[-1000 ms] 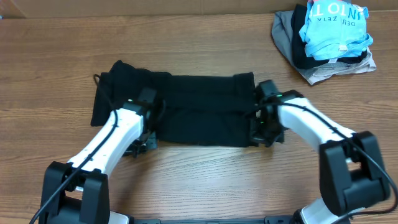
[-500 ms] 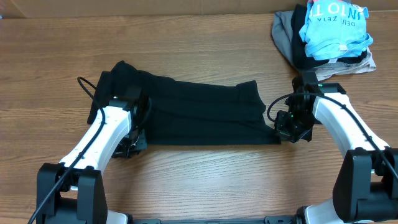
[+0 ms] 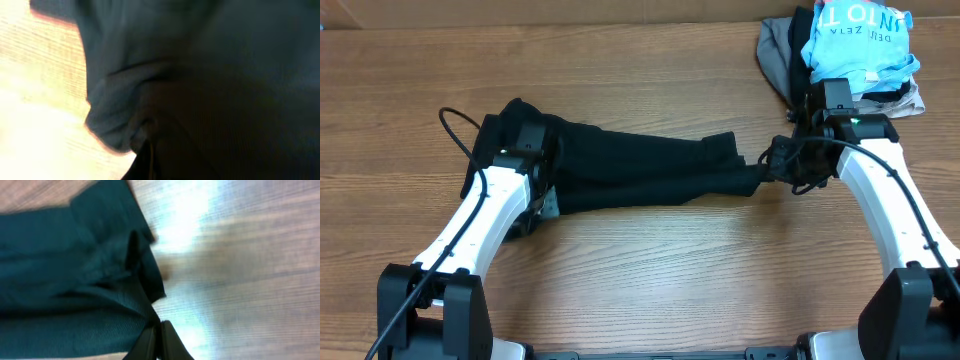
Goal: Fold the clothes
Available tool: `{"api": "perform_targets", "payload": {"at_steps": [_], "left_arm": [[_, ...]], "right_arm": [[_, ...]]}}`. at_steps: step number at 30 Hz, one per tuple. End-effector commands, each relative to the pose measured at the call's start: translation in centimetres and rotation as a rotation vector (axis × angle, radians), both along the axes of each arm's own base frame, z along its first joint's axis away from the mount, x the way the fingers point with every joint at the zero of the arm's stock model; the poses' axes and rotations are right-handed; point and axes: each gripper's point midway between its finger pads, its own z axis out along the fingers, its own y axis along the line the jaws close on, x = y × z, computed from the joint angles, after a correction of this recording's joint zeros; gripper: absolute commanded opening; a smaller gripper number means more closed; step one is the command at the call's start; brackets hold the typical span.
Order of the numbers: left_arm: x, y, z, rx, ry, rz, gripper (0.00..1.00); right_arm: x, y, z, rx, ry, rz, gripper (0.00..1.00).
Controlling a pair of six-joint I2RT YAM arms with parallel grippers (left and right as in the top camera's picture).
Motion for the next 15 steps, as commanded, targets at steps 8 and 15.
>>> {"api": "perform_targets", "payload": {"at_steps": [8, 15], "left_arm": [[6.7, 0.1, 2.0, 0.041, -0.243, -0.124, 0.04], [9.4, 0.2, 2.7, 0.061, -0.35, -0.12, 0.04]], "right_arm": [[3.6, 1.3, -2.3, -0.028, -0.061, 0.067, 0.04], [4.8, 1.7, -4.4, -0.028, -0.058, 0.074, 0.04]]}}
